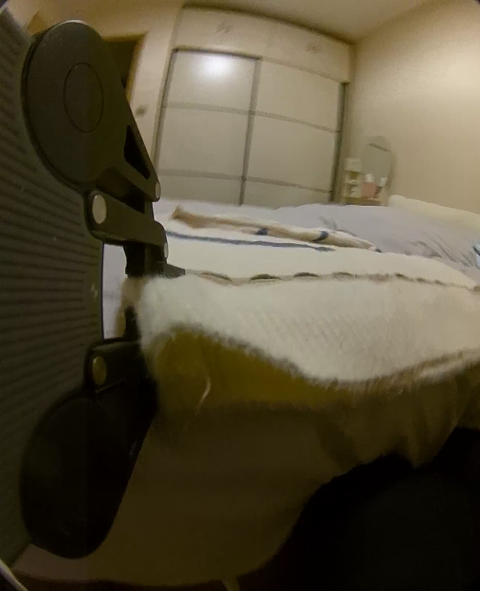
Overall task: Fold clothes
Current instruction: 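Grasp the sweater hem with both grippers and lift it to fold over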
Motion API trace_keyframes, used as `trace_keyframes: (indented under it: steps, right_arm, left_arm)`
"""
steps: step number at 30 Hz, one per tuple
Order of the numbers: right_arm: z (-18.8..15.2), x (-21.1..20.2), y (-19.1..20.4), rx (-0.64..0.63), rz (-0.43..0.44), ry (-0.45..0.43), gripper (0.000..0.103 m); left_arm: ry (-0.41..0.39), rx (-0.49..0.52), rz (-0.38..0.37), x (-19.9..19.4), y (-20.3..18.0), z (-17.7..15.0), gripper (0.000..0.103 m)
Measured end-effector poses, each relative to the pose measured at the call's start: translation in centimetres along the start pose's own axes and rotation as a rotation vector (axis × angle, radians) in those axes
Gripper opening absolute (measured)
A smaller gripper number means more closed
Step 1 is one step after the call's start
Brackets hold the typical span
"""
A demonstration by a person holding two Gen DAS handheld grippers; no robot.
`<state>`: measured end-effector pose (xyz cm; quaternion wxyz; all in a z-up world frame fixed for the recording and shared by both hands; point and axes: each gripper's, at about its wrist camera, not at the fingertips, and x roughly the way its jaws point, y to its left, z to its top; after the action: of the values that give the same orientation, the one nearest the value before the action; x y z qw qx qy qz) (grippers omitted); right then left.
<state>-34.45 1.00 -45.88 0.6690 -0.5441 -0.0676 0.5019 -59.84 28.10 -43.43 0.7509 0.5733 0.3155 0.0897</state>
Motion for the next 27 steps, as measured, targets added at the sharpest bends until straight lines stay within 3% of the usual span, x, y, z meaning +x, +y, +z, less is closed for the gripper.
trace_keyframes:
  steps: [4, 11, 19, 24, 27]
  right_arm:
    - [1.4, -0.5, -3.1, 0.128, 0.055, 0.018, 0.008]
    - [2.7, -4.9, -7.1, 0.198, 0.076, -0.013, 0.007]
    - [4.0, -12.0, -7.8, 0.237, 0.086, -0.029, 0.007]
    - [4.5, -16.5, -6.9, 0.261, 0.107, -0.029, 0.007]
    - [4.6, -18.1, -5.8, 0.264, 0.145, -0.010, 0.007]
  left_arm:
    - [0.009, -0.140, -0.020, -1.1, 3.1, 1.0, 0.008]
    - [-0.018, -0.279, -0.010, -5.0, 7.3, 1.6, 0.008]
    - [-0.020, -0.362, 0.033, -13.9, 6.7, 2.4, 0.008]
    - [-0.025, -0.416, 0.015, -19.8, 5.1, 3.4, 0.008]
    - [-0.011, -0.446, -0.007, -21.4, 4.5, 3.6, 0.008]
